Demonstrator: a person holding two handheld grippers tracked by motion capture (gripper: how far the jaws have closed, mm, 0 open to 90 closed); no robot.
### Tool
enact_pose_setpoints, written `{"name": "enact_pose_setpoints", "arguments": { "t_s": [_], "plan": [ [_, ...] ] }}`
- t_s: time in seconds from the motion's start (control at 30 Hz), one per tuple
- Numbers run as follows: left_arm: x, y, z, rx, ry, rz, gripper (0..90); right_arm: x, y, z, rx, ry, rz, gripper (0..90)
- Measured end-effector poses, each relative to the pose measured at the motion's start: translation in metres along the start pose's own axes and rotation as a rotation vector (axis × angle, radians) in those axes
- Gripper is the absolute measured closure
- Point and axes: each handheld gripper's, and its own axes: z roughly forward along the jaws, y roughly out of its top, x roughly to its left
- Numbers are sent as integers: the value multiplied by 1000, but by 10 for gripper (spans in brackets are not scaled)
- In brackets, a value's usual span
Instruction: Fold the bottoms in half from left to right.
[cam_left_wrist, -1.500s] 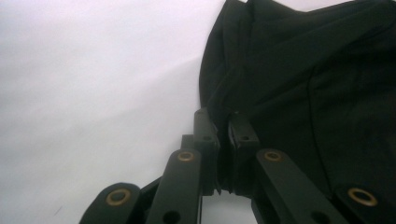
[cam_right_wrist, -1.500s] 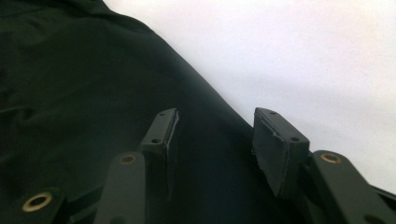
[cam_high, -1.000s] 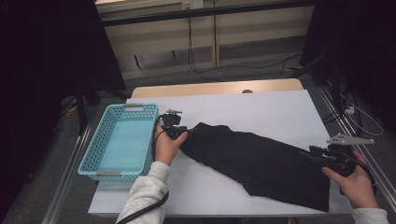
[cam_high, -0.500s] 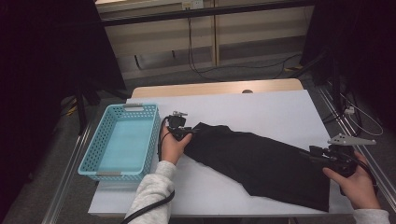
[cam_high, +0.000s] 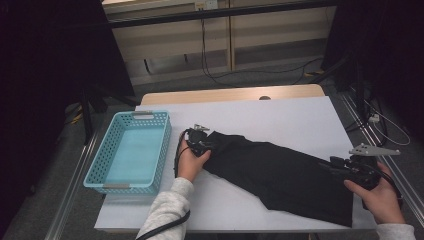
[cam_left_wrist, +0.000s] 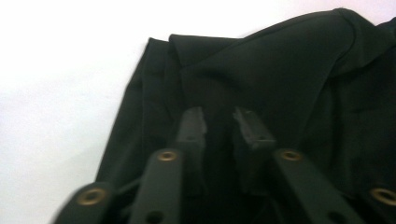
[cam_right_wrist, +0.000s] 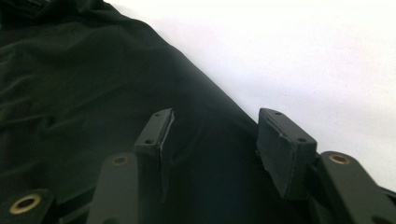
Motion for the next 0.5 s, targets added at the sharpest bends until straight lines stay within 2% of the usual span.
{"name": "enact_pose_setpoints", "arguments": {
  "t_s": [0.17, 0.37, 0.43, 0.5],
  "plan": [
    [-2, 4, -1, 11, 9, -3, 871, 1, 1, -1, -4, 2, -1, 467],
    [6, 10, -10, -22, 15, -18, 889, 1, 1, 0, -5, 6, -1, 464],
    [8, 14, -15, -39, 36, -3, 894, 1, 1, 0, -9, 10, 1, 462],
    [10, 18, -17, -53, 36, -4, 894, 2, 1, 0, -10, 10, 3, 462]
  ]
}}
